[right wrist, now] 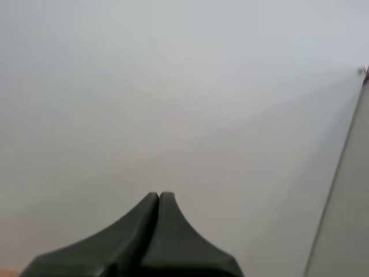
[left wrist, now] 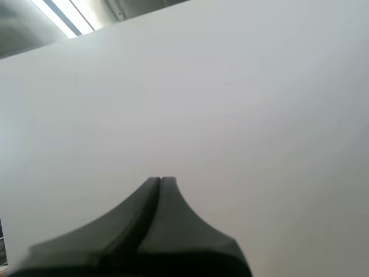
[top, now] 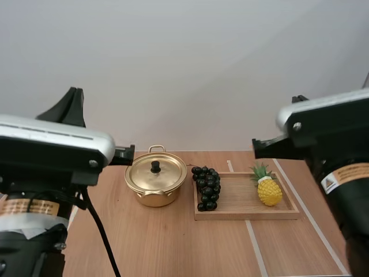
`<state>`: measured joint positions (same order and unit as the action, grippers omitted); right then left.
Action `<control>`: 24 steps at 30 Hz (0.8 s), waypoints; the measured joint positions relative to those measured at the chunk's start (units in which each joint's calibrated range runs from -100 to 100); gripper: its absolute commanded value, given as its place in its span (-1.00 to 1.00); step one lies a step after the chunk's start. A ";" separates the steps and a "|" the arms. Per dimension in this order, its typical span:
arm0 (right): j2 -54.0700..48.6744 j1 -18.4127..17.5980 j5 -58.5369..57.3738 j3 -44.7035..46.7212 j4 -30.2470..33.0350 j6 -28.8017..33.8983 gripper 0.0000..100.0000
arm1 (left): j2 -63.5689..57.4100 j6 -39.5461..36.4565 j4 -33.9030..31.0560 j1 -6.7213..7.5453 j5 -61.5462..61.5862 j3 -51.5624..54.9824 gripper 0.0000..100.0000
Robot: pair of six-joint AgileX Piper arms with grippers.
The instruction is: Open the pot, put the grape inside, and close it
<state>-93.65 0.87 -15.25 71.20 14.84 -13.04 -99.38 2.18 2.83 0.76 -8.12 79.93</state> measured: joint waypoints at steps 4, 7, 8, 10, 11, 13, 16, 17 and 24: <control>9.55 0.00 -19.76 -14.62 -3.06 0.38 -1.00 | 4.01 -1.82 0.00 0.00 14.35 -11.78 -1.00; 15.57 0.00 -30.39 -26.90 -5.86 0.57 -1.00 | 8.81 -2.89 0.00 0.00 22.61 -20.30 -1.00; 17.15 0.00 -32.99 -30.43 -6.44 0.67 -1.00 | 10.70 -3.00 0.00 0.00 24.07 -23.34 -1.00; 21.06 0.00 -38.05 -39.43 -6.98 0.67 -1.00 | 14.58 -3.00 -0.11 0.00 25.96 -30.09 -1.00; 23.02 0.00 -39.53 -43.31 -7.12 0.67 -1.00 | 16.58 -3.00 -0.37 0.00 26.95 -33.63 -1.00; 27.23 0.00 -43.87 -52.98 -7.23 0.67 -1.00 | 20.42 -3.09 -1.44 0.00 28.93 -40.24 -1.00; 33.72 0.00 -51.87 -67.90 -7.21 0.76 -1.00 | 26.04 -4.16 -3.45 0.00 33.24 -49.15 -1.00; 34.57 0.00 -52.14 -69.62 -7.21 0.76 -1.00 | 29.58 -5.54 -4.87 0.00 36.92 -54.49 -1.00; 53.28 0.00 -79.20 -101.11 -7.75 0.76 -1.00 | 46.68 -15.55 -13.67 0.00 62.79 -80.95 -1.00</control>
<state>-40.37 0.87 -94.45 -29.90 7.10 -12.28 -52.70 -13.36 -10.84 0.76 54.67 -1.02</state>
